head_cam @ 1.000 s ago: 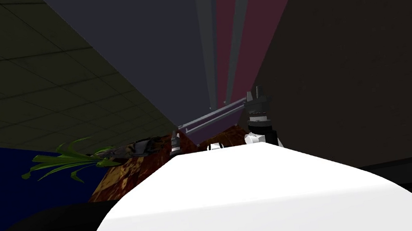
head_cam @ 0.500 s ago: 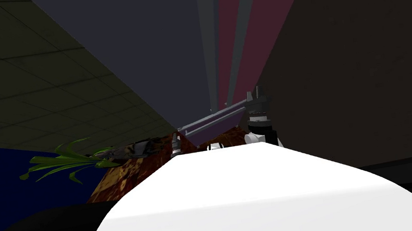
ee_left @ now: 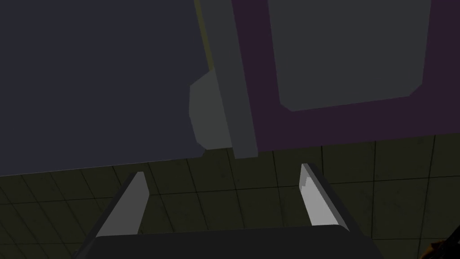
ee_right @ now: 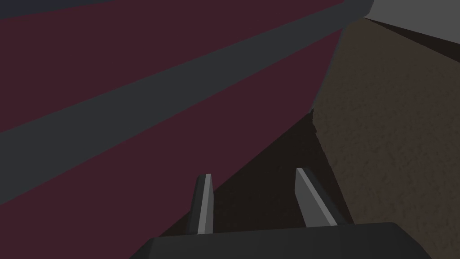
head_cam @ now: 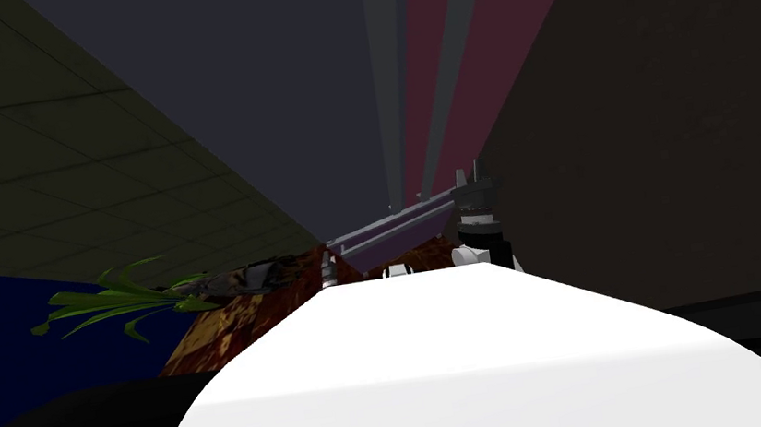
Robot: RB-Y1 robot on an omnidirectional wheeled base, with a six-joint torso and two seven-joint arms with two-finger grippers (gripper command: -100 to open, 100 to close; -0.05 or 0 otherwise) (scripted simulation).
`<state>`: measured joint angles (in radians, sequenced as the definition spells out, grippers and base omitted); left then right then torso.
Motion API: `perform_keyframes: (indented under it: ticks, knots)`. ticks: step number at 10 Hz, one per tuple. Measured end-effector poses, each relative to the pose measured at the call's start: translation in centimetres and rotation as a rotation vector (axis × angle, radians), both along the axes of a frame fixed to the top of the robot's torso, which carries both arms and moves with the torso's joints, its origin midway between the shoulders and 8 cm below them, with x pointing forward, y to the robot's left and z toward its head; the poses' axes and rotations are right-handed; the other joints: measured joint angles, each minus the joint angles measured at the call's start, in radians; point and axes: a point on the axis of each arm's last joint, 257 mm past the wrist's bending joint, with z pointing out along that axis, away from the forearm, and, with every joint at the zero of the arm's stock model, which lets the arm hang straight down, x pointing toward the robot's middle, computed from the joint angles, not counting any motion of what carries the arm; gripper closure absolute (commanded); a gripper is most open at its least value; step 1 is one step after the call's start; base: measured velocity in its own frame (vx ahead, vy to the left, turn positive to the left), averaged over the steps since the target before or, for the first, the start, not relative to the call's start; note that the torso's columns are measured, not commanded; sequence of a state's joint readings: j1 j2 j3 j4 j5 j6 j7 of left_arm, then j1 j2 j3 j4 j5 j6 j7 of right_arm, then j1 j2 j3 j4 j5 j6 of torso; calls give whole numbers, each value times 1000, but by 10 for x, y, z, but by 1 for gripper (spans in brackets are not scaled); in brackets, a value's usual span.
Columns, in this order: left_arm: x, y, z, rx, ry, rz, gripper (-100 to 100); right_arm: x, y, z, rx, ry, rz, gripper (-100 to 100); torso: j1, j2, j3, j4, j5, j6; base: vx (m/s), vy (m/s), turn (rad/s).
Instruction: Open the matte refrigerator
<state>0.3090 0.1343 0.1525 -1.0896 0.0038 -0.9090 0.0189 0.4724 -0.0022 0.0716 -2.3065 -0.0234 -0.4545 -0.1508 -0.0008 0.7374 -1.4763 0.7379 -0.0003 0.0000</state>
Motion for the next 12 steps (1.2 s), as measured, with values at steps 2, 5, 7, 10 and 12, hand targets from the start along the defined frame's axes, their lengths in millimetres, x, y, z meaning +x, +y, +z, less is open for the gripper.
perform_keyframes:
  ticks: [2, 5, 7, 10, 12]
  knots:
    - [-6, -4, -13, -16, 20, 11, -100, 0, 0, 0, 0, 0, 0, 0, 1, 1, 0, 0, 0, 0, 55, -7, 12]
    - [-15, -8, -33, -45, 45, 29, -100, 0, 0, 0, 0, 0, 0, 0, 0, 0, 0, 0, 0, 0, 60, -16, 23]
    - [-24, -16, -49, -80, 68, 45, -100, 0, 0, 0, 0, 0, 0, 0, 1, -1, -1, 0, 0, 0, 90, -14, 20]
    - [-31, -40, -69, -141, 91, 67, -100, 0, 0, 0, 0, 0, 0, 0, 1, 3, 2, 1, 0, 0, 44, -13, 12]
    - [-33, -54, -77, -178, 100, 77, -100, 0, 0, 0, 0, 0, 0, 0, 1, 2, 1, 0, 0, 0, 16, -7, 4]
